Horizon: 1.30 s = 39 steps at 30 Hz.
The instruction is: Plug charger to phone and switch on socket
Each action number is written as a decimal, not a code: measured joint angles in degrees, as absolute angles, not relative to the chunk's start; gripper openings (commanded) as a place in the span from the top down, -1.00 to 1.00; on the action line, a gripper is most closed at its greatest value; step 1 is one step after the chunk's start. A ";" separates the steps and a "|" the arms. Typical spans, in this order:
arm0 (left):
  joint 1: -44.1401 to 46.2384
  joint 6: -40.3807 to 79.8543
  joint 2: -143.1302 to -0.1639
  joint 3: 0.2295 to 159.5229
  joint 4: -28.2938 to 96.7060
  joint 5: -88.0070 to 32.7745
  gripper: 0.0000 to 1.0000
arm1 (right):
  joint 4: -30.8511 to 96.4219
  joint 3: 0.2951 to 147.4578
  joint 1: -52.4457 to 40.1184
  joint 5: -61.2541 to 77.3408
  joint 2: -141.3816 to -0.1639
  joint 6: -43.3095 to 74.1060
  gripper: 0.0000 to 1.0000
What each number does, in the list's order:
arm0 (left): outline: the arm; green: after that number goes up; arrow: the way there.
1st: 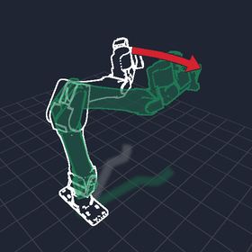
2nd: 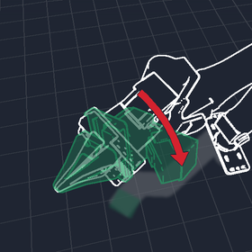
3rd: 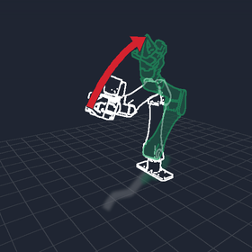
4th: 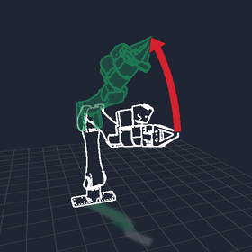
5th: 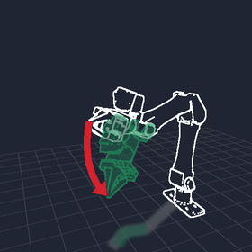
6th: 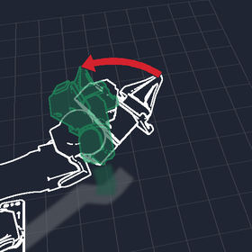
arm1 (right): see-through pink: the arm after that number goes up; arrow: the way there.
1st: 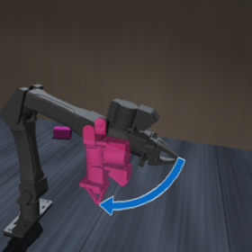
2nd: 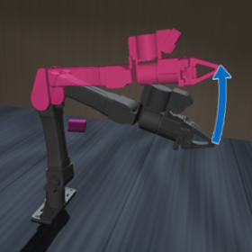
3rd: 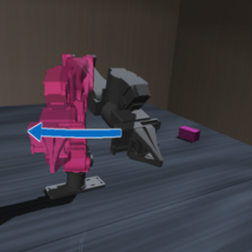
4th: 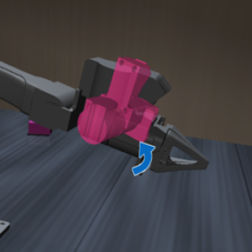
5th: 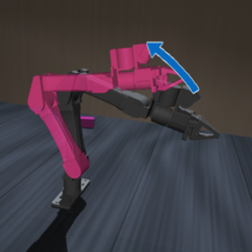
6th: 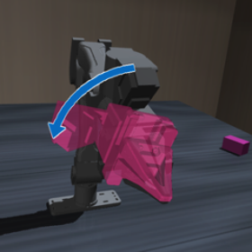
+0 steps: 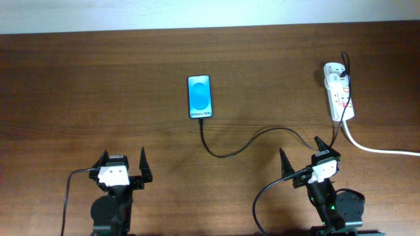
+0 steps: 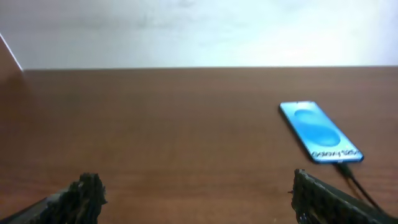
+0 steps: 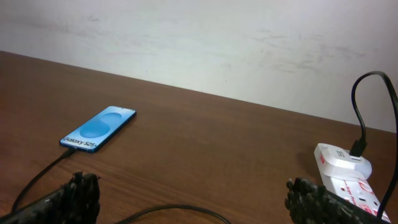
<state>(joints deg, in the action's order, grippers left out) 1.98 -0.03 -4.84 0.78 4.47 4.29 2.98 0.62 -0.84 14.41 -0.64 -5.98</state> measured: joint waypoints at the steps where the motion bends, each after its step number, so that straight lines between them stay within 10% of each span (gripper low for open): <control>1: 2.15 -0.03 -3.70 0.78 4.47 4.12 -0.98 | 2.98 0.62 -0.84 14.39 -0.64 -5.98 -0.97; 39: 2.31 -0.03 -0.89 0.78 4.51 3.40 -0.98 | 2.98 0.62 -0.84 14.39 -0.62 -5.98 -0.97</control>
